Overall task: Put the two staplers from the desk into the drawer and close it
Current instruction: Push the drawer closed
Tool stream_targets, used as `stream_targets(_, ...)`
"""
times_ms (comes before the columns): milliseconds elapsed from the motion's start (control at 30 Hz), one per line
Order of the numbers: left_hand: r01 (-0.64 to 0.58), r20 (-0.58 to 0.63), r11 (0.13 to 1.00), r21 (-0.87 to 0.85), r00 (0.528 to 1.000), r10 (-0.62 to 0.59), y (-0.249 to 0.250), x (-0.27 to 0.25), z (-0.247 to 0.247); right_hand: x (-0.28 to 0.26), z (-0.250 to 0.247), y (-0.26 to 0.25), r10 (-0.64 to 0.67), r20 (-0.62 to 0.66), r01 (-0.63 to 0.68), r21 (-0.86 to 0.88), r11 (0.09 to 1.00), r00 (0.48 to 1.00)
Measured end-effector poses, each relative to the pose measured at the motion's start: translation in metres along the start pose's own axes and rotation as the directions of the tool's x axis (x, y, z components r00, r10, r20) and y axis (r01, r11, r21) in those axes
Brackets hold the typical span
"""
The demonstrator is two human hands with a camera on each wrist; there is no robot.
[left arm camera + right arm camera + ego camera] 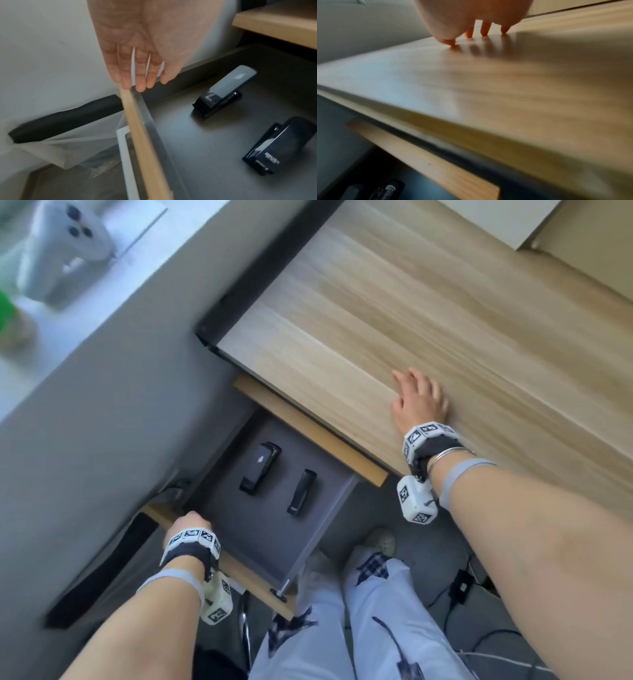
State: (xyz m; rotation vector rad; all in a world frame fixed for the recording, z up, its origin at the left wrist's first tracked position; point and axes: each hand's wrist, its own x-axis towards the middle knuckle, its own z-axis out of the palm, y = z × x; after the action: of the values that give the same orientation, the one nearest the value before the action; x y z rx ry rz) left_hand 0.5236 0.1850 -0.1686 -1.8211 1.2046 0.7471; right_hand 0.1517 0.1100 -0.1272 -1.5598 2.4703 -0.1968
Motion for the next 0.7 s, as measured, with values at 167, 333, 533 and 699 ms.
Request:
stream_targets(167, -0.002, 0.141, 0.992, 0.126, 0.990, -0.016, 0.000, -0.011, 0.020, -0.004, 0.016, 0.007, -0.009, 0.035, 0.012, -0.092, 0.996, 0.999)
stream_targets(333, -0.067, 0.230, 0.982, 0.175, 0.973, 0.025, 0.012, -0.013, 0.027, -0.005, 0.019, 0.007, -0.019, -0.008, 0.018, -0.113, 0.993, 1.000)
stream_targets(533, -0.029, 0.251, 0.993, 0.113, 0.968, 0.000, 0.027, -0.001, 0.026, -0.006, 0.020, 0.007, -0.028, -0.052, 0.021, -0.130, 0.991, 0.998)
stream_targets(699, -0.046, 0.238, 0.996, 0.080, 0.971, 0.026, 0.047, 0.003, 0.019, -0.005, 0.020, 0.007, -0.032, -0.068, 0.023, -0.129, 0.991, 0.997)
